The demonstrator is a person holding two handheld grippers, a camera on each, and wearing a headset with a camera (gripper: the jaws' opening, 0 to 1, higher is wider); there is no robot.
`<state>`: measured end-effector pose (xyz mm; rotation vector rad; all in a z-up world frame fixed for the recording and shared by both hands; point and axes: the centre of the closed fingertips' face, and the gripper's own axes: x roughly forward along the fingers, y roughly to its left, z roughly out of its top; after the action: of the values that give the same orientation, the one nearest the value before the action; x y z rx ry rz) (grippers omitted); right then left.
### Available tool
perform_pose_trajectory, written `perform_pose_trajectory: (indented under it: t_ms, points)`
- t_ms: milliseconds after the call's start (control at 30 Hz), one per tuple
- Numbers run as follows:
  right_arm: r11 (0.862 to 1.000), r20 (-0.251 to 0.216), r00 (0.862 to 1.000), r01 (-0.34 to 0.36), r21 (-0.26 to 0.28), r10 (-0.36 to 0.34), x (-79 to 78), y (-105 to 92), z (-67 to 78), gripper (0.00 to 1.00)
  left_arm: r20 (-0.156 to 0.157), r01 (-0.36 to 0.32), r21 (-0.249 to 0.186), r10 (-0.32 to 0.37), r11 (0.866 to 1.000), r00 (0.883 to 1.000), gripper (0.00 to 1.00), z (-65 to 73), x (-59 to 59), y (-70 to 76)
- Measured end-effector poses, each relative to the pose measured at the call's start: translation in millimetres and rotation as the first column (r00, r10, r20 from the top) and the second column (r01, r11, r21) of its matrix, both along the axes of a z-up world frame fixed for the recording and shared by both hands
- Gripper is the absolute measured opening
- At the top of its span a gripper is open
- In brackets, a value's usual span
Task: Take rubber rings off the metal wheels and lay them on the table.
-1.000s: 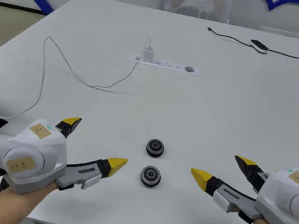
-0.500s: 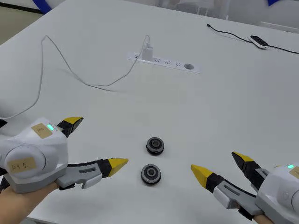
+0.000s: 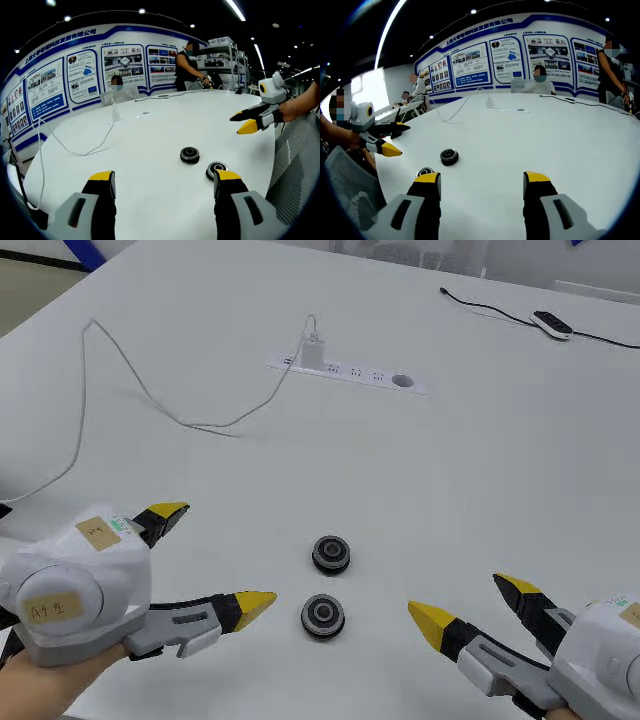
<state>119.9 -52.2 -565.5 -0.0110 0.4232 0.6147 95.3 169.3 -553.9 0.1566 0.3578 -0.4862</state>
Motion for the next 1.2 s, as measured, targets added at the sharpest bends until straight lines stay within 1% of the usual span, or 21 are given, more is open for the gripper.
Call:
perform_pose_trajectory:
  t_ms: [100,200,267,333,500,567,700,833,933,1033,1100,1200]
  points:
    - [1.0,-0.007,1.0,0.003,0.003,-0.003,-0.3,-0.9,-0.7,0.67,-0.003,0.006,-0.002,-0.006,1.0,1.0,0.82,-1.8,0.2,-0.4]
    - [1.0,-0.008,1.0,0.008,0.008,-0.008,0.3,-1.8,-0.6,0.67,-0.009,0.019,0.009,-0.019,1.0,1.0,0.81,-4.6,-0.5,-1.8]
    - [1.0,-0.01,1.0,0.007,0.009,-0.007,-0.3,-1.7,-0.9,0.67,-0.008,0.029,0.018,-0.029,0.999,1.0,0.8,-3.9,-1.3,-3.8]
    - [1.0,-0.011,1.0,0.005,0.009,-0.005,-1.0,-1.3,-1.6,0.67,-0.003,0.041,0.017,-0.041,0.999,0.999,0.8,-3.5,-1.4,-6.2]
    - [1.0,-0.025,1.0,-0.001,0.014,0.001,-2.7,-0.1,-5.2,0.66,-0.009,0.068,0.023,-0.068,0.997,0.998,0.78,-5.8,-1.0,-12.9]
    - [1.0,-0.031,1.0,-0.003,0.014,0.003,-3.9,-0.4,-6.0,0.66,-0.006,0.081,0.008,-0.081,0.997,0.997,0.76,-4.7,-0.8,-16.5]
    - [1.0,-0.035,0.999,-0.002,0.014,0.002,-5.6,-2.5,-7.5,0.65,-0.007,0.105,0.007,-0.105,0.994,0.994,0.74,-3.1,-0.3,-21.5]
    - [1.0,-0.041,0.999,0.004,0.023,-0.004,-6.1,-3.5,-8.1,0.65,-0.023,0.162,-0.006,-0.162,0.987,0.986,0.71,-4.5,-3.1,-34.3]
    - [0.999,-0.041,0.999,0.007,0.031,-0.006,-6.0,-3.3,-7.3,0.64,-0.04,0.19,-0.028,-0.191,0.981,0.981,0.69,-6.4,-4.2,-42.7]
    - [0.999,-0.044,0.999,0.006,0.035,-0.005,-6.6,-2.8,-7.7,0.64,-0.033,0.216,-0.032,-0.217,0.976,0.976,0.63,-6.3,-4.6,-50.1]
    - [0.999,-0.047,0.999,0.003,0.036,-0.001,-7.1,-2.4,-8.2,0.63,-0.031,0.224,-0.052,-0.226,0.973,0.974,0.57,-5.2,-4.5,-54.8]
    - [0.999,-0.046,0.999,0.005,0.043,-0.003,-6.9,-2.3,-7.3,0.63,-0.028,0.239,-0.05,-0.24,0.97,0.97,0.56,-6.1,-3.5,-60.1]
